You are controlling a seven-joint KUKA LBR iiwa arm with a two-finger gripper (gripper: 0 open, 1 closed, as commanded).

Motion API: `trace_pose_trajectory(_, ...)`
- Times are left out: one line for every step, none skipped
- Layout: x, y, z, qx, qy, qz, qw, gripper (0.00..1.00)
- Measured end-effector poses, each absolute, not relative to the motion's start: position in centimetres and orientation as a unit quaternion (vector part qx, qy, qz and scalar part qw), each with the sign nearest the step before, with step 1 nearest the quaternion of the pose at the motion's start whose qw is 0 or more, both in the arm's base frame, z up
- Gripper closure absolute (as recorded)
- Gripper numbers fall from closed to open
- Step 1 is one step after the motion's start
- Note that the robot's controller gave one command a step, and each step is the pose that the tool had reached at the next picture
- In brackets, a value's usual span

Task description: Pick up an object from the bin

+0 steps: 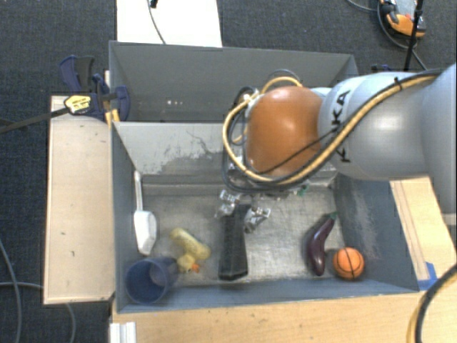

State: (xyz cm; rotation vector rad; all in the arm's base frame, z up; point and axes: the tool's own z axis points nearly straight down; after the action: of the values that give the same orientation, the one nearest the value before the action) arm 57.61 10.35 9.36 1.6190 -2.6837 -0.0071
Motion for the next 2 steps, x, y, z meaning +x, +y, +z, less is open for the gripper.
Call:
trace_pose_trajectory(57.7, 10.4, 11.3, 0.517, -0.856, -0.002, 0.001, 1.00)
trace_pose_trajectory(57.8, 10.4, 12.7, 0.516, -0.856, -0.001, 0.000, 1.00)
